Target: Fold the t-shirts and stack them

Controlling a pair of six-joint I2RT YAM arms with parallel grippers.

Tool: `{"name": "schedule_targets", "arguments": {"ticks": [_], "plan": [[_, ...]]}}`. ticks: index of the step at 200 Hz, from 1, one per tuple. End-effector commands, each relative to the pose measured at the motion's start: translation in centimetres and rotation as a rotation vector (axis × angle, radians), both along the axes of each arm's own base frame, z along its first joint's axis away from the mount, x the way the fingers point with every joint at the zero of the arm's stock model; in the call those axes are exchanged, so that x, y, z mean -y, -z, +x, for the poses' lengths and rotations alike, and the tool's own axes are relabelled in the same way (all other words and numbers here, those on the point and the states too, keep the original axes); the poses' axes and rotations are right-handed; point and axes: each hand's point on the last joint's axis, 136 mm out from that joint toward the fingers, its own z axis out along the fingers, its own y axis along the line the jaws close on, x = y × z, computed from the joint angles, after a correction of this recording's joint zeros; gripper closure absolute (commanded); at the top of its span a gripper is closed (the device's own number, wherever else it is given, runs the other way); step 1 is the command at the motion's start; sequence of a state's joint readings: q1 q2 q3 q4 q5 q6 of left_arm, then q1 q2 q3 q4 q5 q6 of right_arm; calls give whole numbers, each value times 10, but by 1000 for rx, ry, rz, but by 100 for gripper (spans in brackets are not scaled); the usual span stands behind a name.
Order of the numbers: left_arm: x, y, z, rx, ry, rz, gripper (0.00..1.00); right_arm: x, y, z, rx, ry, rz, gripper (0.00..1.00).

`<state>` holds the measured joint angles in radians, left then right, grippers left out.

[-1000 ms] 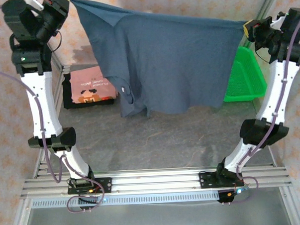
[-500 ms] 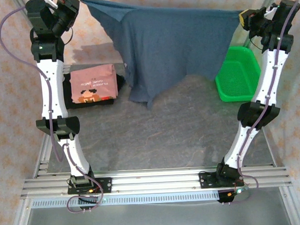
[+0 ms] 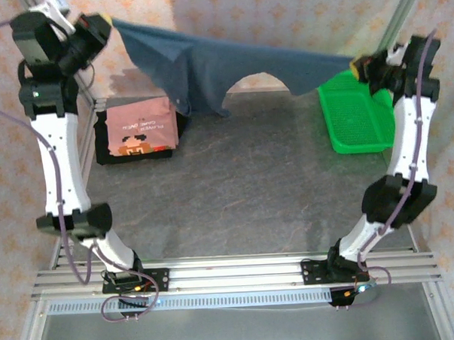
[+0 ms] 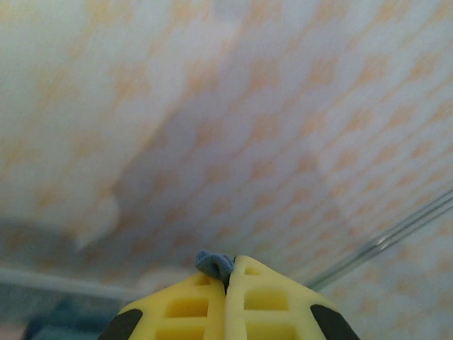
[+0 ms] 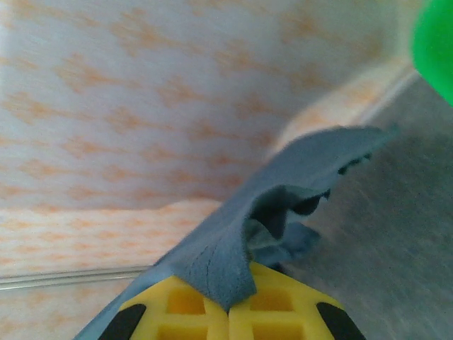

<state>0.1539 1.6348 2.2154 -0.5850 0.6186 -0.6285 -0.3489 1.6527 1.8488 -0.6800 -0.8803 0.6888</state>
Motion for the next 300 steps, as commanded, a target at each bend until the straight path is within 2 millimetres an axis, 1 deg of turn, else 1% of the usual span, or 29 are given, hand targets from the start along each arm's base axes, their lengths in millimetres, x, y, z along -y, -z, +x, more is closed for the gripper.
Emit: {"name": "schedule_targets", "arguments": {"ticks": [1,3,4,6,10,16,17,22,35,41,42,59,61,69,81,98,106,111,117,126,145,147,163,179,216,236,269,286,300], "plan": [[6,95,-22,-227,-10,139,100,27,62,-33,-103,119,-99,100],[7,103,-25,-246,-9,141,100,27,64,-36,-102,121,-100,100],[7,107,-27,-256,-10,142,100,27,70,-37,-113,121,-96,100],[6,113,-31,-270,-13,144,100,25,74,-41,-118,121,-94,100],[4,135,-38,-325,-23,145,100,23,87,-48,-139,119,-89,100],[-1,162,-53,-398,-53,154,100,21,104,-59,-178,120,-91,100],[-2,163,-55,-402,-60,156,100,21,107,-61,-186,120,-91,100],[-6,188,-68,-469,-83,168,100,20,123,-72,-230,122,-98,100],[-16,245,-103,-621,-144,183,100,14,150,-91,-297,109,-102,100],[-20,269,-119,-683,-174,179,100,13,164,-101,-339,111,-108,100],[-21,270,-121,-685,-180,178,100,13,166,-103,-345,112,-110,100],[-30,330,-164,-849,-259,157,100,10,196,-129,-452,117,-120,100],[-31,333,-169,-858,-268,161,100,9,199,-131,-464,117,-119,100],[-35,358,-189,-936,-319,130,100,9,214,-146,-531,132,-124,100],[-42,388,-214,-1025,-389,98,100,9,230,-164,-608,156,-134,100],[-48,418,-243,-1123,-454,95,100,12,249,-192,-709,198,-160,100],[-53,431,-257,-1171,-494,107,100,12,254,-201,-737,211,-172,100],[-55,435,-262,-1186,-512,110,100,13,258,-208,-759,221,-181,100],[-55,438,-262,-1182,-520,104,100,14,262,-216,-785,234,-193,100],[-56,438,-262,-1185,-538,92,100,13,267,-225,-812,242,-200,100],[-63,442,-272,-1236,-593,99,100,13,279,-243,-879,266,-205,100],[-63,442,-272,-1237,-595,99,100,13,275,-244,-863,273,-212,100],[-66,443,-276,-1257,-625,103,100,11,281,-260,-905,288,-219,100],[-70,438,-282,-1277,-653,115,100,8,283,-276,-942,299,-221,100],[-75,421,-297,-1265,-709,128,100,2,277,-311,-980,337,-248,100],[-73,425,-293,-1248,-698,112,100,3,274,-324,-988,357,-276,100],[-71,427,-285,-1259,-669,129,100,5,277,-337,-1035,367,-304,100],[-70,419,-274,-1223,-657,159,100,6,276,-338,-1038,372,-309,100],[-72,406,-259,-1184,-651,220,100,8,274,-340,-1046,379,-324,100]]}}
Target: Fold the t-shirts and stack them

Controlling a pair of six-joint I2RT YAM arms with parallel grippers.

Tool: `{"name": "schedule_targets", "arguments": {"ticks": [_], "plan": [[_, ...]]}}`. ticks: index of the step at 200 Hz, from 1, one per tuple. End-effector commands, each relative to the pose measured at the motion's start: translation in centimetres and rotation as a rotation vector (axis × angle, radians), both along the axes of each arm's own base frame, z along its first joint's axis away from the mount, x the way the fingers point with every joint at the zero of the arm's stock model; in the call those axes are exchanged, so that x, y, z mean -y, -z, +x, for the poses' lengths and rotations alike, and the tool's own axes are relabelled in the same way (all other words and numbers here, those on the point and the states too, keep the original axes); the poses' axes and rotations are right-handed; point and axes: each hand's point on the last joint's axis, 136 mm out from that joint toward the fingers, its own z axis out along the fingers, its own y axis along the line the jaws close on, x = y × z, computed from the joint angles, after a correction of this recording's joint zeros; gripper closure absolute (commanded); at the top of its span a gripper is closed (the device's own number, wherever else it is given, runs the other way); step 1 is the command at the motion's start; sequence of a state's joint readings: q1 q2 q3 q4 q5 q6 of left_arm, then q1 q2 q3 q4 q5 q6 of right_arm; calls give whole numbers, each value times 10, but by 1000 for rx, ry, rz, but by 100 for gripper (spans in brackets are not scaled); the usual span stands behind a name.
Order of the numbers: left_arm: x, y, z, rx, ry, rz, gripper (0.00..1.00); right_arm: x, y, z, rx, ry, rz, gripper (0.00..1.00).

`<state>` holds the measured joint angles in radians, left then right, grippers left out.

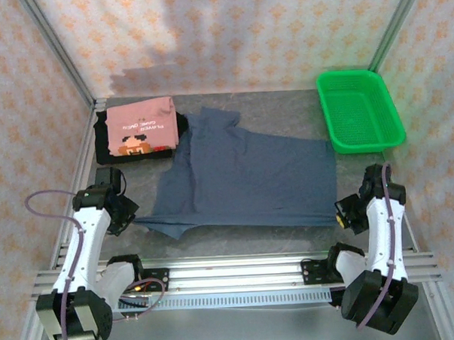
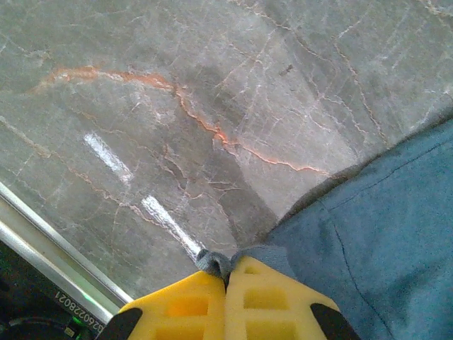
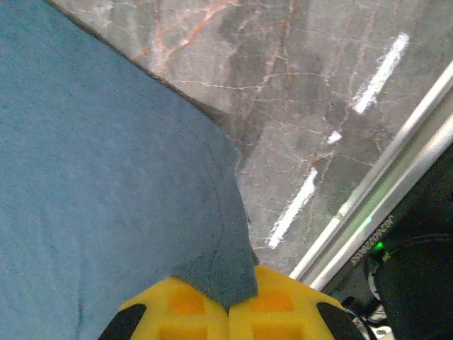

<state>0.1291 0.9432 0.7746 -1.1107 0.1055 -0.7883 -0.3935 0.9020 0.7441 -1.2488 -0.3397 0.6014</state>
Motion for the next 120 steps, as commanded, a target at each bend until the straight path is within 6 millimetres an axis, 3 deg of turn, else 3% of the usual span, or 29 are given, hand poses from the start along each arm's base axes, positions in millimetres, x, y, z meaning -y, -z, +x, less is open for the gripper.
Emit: {"name": "schedule_targets", "arguments": {"ticks": [1,38,88,120], "plan": [[-33,-31,21,50,-6,224,100,32,0,-13,-74,41,-176,100],[-32,-65,66,80,137,335,100,33,-6,-18,-86,34,-190,100],[-11,-52,126,46,308,356,100,39,-6,-10,-92,32,-204,100],[-4,-55,163,46,402,373,100,47,-15,-4,-95,9,-234,100]]}}
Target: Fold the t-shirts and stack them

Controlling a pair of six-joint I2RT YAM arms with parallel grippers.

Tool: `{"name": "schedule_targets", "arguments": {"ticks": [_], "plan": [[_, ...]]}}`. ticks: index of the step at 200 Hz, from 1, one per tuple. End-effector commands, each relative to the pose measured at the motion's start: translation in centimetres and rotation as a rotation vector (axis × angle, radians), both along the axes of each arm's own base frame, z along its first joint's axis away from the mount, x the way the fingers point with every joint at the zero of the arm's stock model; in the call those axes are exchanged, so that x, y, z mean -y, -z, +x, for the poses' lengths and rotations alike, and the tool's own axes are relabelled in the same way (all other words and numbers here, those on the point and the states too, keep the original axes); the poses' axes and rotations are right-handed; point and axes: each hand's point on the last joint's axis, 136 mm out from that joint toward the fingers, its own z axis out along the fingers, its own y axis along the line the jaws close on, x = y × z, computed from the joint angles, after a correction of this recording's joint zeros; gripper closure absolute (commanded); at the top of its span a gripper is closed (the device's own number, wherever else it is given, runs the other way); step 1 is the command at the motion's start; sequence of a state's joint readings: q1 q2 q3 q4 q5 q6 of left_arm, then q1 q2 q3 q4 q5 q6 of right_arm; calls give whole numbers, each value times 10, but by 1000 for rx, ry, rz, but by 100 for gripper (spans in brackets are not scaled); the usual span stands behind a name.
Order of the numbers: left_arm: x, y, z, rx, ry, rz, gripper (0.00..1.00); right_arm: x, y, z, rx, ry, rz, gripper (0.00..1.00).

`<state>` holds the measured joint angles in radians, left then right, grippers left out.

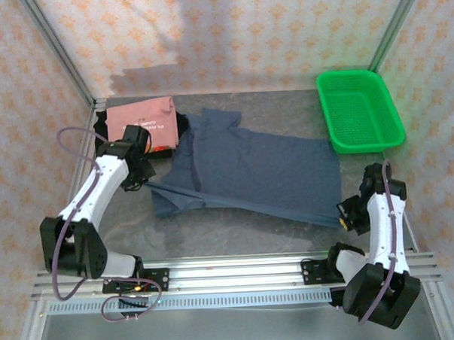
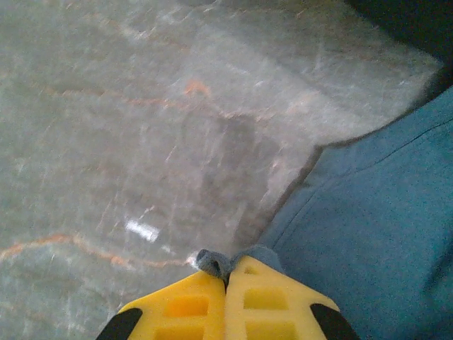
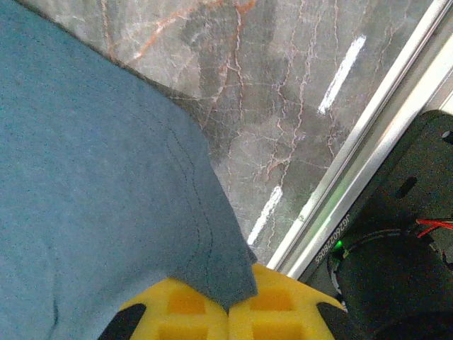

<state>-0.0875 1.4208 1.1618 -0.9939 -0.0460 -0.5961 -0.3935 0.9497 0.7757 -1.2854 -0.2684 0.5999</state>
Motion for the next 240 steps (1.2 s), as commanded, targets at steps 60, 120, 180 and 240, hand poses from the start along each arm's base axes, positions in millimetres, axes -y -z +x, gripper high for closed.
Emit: {"name": "schedule_targets", "arguments": {"ticks": [60,120,180,240], "plan": [[5,-21,89,49,212,205,100,41,-10,10,-38,-31,-189,100],[11,-16,119,34,259,235,100,50,-6,31,-39,-61,-191,100],[18,-9,142,26,274,236,100,63,2,69,-43,-96,-172,95],[47,-44,155,157,233,61,27,67,-20,120,99,-129,-144,43]]}}
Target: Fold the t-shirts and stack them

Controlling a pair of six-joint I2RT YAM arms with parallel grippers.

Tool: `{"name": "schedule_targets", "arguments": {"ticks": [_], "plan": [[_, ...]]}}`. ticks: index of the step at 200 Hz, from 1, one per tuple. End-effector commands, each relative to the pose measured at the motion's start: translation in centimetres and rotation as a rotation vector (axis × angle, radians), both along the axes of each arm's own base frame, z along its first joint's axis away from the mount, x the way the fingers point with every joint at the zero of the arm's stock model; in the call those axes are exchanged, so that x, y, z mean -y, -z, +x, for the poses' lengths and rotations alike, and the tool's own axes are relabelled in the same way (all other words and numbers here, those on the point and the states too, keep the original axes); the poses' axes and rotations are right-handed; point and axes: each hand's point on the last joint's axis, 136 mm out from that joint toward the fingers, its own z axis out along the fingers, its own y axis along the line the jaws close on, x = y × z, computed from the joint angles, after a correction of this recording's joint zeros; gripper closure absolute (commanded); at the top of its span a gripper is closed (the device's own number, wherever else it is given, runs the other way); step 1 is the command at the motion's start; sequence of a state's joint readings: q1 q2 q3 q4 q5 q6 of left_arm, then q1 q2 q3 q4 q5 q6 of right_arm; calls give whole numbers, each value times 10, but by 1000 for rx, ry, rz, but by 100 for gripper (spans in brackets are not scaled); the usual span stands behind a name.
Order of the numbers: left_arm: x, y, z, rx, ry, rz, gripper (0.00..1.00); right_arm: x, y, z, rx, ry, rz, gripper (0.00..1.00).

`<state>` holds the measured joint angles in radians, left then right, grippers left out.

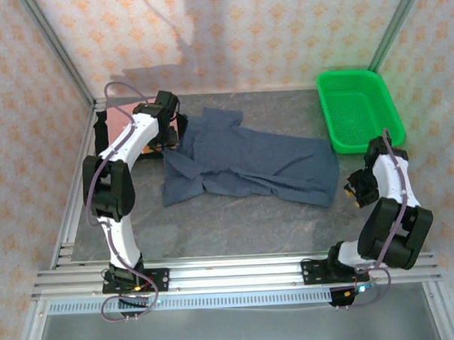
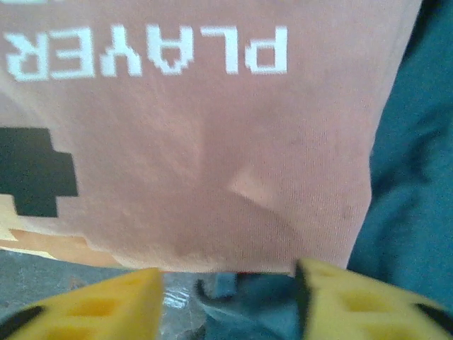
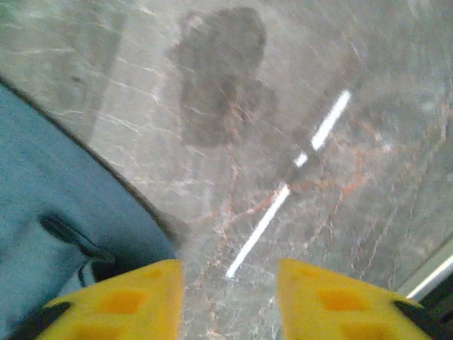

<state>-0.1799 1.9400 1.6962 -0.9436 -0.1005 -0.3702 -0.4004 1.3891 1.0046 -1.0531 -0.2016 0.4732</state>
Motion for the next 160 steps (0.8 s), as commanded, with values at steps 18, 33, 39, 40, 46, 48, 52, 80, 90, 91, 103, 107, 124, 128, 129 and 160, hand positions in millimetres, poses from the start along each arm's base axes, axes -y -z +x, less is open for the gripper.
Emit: {"name": "schedule_targets", "arguments": {"ticks": [18,33,39,40,46,48,52,80,90,91,103,107,124,128,129,160], "plan": [[10,-72,-5,169,-69,-147,14,7,-48,25,143,-49,-42,37],[12,-81,-19,180,-81,-183,0,-7,-59,22,189,-64,8,35],[12,-82,-25,171,-83,-193,0,-12,-62,18,201,-67,27,34],[13,-82,-26,170,-83,-195,0,-13,-63,18,202,-67,30,34],[15,-84,-33,165,-81,-214,0,-19,-65,13,208,-70,50,34],[16,-84,-36,162,-80,-222,0,-21,-66,12,209,-72,55,34],[18,-83,-41,158,-79,-242,0,-26,-67,9,217,-75,76,34],[27,-59,-88,98,-128,-354,0,-62,-59,-18,209,-96,170,35],[26,-46,-106,67,-151,-367,2,-70,-50,-27,192,-103,170,35],[26,-45,-107,66,-154,-368,3,-71,-49,-27,193,-104,170,35],[24,-26,-124,38,-191,-384,9,-78,-33,-32,182,-95,182,35],[24,-19,-128,28,-207,-398,11,-80,-28,-33,177,-88,191,36],[21,6,-138,-15,-267,-432,19,-84,-11,-30,164,-81,202,38],[20,11,-139,-17,-275,-428,20,-83,-7,-29,159,-80,193,38],[20,11,-139,-17,-276,-428,20,-83,-6,-28,159,-80,191,39],[10,38,-131,-18,-341,-426,27,-76,5,0,188,-70,179,43]]}}
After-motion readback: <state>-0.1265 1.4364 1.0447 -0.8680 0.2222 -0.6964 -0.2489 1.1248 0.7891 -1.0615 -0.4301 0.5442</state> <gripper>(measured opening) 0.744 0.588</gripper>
